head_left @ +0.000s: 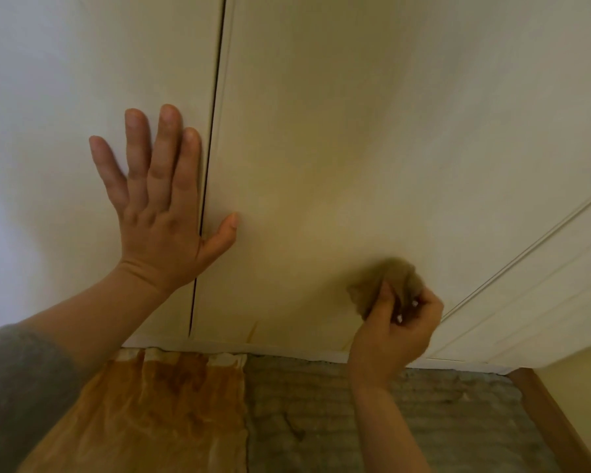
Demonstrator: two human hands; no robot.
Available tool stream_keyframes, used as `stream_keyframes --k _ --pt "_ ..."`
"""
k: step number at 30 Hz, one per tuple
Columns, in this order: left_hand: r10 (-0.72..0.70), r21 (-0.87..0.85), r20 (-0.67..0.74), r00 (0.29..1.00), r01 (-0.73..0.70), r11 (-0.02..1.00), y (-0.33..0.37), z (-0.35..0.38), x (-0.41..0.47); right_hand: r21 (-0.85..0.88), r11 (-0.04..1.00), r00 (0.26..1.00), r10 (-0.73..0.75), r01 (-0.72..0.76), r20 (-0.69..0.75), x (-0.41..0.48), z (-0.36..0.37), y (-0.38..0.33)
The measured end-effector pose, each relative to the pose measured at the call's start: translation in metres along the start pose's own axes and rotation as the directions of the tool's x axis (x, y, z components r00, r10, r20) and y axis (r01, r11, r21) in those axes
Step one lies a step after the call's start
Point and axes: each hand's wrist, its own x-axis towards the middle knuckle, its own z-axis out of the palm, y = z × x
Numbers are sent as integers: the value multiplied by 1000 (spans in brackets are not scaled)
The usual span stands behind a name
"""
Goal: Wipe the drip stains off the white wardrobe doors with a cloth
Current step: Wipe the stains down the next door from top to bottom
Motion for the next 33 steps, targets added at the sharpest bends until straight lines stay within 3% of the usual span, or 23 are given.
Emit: stream_keyframes --k 3,6,8,10,12,14,16,19,21,24,26,28,31,33 --pt "-1 7 0 1000 1 1000 0 0 -1 -124 950 957 -277 286 83 26 15 -3" --pt "3 9 -4 1000 -3 1000 0 1 -1 -258 925 960 -269 280 78 28 17 20" --pt "4 12 -8 1000 -4 1000 0 1 -1 -326 925 981 -186 194 55 18 7 44" --pt "4 14 -10 1000 -4 1000 0 1 -1 -408 913 1000 23 -15 14 5 -11 75" --pt "-2 15 -11 1000 2 1000 0 2 -1 -508 792 933 352 -338 -73 -5 -32 104" --pt "-5 14 -14 1000 6 1000 0 3 -2 -530 706 868 480 -470 -130 -8 -48 115" --pt "0 14 -16 1000 0 1000 0 2 -1 -468 795 918 381 -387 -112 -4 -50 99" --pt "-4 13 -10 1000 4 1000 -1 1 -1 -284 951 991 103 -123 -84 13 -33 47" --pt "-14 10 -11 1000 14 1000 0 1 -2 -195 981 997 -19 4 -74 29 -16 28" --pt "-7 1 -6 1000 7 1000 0 2 -1 -172 985 993 -39 20 -109 40 3 38" --pt "-5 -3 -6 1000 5 1000 0 1 0 -220 974 991 29 -57 -131 31 -3 61" --pt "-7 -1 1 1000 7 1000 -1 1 -1 -319 920 969 182 -228 -167 19 -19 91" --pt "-6 -22 22 1000 7 1000 -1 -1 -1 -432 726 842 499 -535 -204 17 -47 116" --pt "-10 -30 32 999 11 999 -1 -2 -2 -419 755 862 474 -503 -181 20 -57 109"
